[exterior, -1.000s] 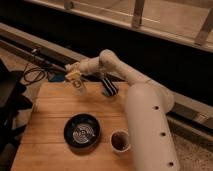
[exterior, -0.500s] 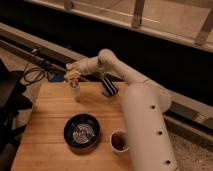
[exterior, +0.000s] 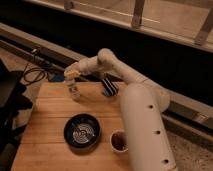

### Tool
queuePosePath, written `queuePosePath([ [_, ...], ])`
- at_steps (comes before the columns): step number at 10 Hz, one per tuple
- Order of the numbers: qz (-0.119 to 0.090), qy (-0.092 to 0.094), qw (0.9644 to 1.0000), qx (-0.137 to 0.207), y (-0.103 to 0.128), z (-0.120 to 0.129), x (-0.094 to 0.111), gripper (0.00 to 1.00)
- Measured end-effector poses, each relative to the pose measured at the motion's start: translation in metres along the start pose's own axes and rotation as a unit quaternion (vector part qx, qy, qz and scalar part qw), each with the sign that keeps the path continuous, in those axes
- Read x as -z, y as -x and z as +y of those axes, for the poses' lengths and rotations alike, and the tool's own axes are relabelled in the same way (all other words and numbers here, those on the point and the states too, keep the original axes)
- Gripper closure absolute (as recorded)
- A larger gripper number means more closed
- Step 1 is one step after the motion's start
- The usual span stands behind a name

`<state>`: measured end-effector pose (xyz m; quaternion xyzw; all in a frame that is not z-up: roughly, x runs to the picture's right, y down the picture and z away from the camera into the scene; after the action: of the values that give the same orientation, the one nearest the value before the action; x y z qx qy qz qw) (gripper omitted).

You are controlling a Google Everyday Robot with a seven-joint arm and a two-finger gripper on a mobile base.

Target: Stand the bottle upright

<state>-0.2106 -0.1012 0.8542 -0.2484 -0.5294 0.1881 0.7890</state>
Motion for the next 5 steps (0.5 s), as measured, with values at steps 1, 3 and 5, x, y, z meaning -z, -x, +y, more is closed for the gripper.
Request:
queuePosePath([
  [1,0.000,0.001,1.0000,0.000,-0.0002,0.0004,0.0002,1.00],
  [3,0.001,0.000,1.0000,0.002,-0.0005,0.0004,0.0021,1.00],
  [5,-0.001,-0.006,1.0000,0.007,0.0039,-0.0031,0.0047,1.00],
])
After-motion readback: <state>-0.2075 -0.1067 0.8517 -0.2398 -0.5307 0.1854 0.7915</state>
